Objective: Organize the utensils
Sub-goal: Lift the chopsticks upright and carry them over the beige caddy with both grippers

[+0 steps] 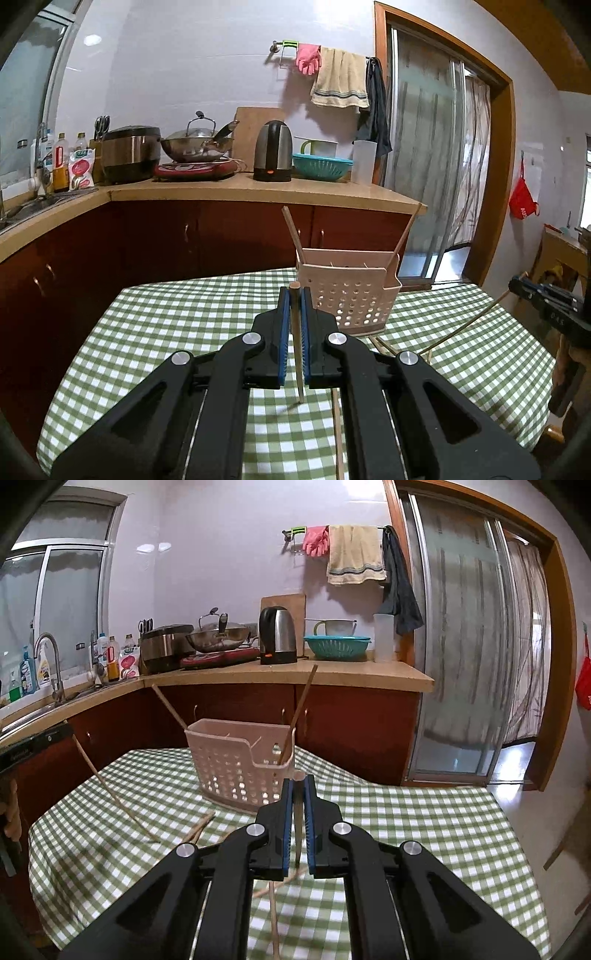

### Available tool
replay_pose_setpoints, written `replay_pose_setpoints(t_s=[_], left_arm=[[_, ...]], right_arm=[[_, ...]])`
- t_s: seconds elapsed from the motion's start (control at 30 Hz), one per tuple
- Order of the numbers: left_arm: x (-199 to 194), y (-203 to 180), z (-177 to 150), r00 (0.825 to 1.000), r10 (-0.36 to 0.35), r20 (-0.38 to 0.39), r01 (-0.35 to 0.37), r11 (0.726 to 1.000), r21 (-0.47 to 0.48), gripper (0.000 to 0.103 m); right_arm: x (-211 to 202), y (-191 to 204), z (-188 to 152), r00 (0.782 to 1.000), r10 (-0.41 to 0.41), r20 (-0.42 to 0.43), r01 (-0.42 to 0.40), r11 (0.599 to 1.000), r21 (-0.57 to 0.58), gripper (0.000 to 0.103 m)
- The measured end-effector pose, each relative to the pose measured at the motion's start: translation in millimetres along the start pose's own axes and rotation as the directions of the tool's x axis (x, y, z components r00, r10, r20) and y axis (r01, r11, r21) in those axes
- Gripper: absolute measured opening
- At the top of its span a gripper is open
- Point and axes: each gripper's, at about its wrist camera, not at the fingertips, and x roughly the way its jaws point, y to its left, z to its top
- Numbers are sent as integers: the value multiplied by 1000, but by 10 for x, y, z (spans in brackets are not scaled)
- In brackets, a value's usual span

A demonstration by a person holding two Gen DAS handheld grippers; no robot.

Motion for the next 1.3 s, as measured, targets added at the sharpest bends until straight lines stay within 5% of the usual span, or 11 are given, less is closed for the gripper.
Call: replay_pose_setpoints(t_s=[0.33,0.9,1.3], left_arm=[[222,-33,263,998,-55,22,54,998,16,6],[329,-318,1384,956,-116,269,93,991,98,6],[1178,-329,1062,981,-93,171,86,995,49,6]], right_arm=[[245,36,255,999,25,32,-24,1000,-2,7],[333,188,1350,962,128,241,-125,992,-30,7],[1199,191,1018,984,139,107,-144,989,40,7]])
